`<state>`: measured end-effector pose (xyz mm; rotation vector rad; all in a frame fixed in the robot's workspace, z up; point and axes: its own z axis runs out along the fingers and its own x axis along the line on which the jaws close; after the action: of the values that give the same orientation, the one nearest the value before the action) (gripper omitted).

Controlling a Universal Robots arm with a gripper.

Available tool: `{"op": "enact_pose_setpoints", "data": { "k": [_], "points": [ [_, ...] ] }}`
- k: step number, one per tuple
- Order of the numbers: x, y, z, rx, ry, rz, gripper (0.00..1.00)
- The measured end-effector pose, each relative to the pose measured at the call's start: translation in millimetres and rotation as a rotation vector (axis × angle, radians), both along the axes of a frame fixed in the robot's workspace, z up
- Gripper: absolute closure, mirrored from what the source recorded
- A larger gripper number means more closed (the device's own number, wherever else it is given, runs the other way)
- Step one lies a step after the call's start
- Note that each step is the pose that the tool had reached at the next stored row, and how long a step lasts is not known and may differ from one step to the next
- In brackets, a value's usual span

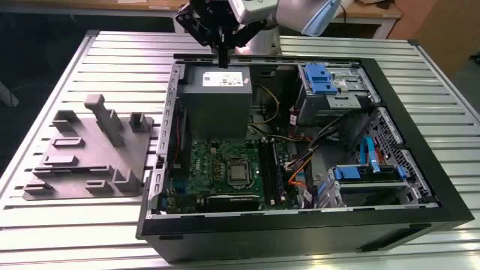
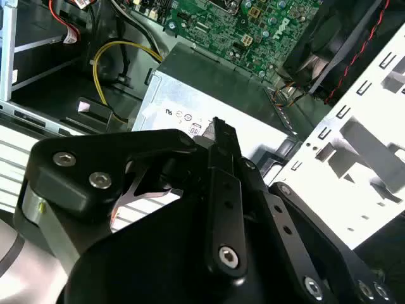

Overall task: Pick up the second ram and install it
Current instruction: 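Reach for the second ram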

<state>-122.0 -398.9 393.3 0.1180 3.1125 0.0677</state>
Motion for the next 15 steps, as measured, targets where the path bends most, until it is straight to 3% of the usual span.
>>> {"op": "enact_pose_setpoints", "data": {
  "k": [15],
  "points": [
    [-2.6,0.0,0.0,0.0,0.0,0.0,0.9]
  ]
}}
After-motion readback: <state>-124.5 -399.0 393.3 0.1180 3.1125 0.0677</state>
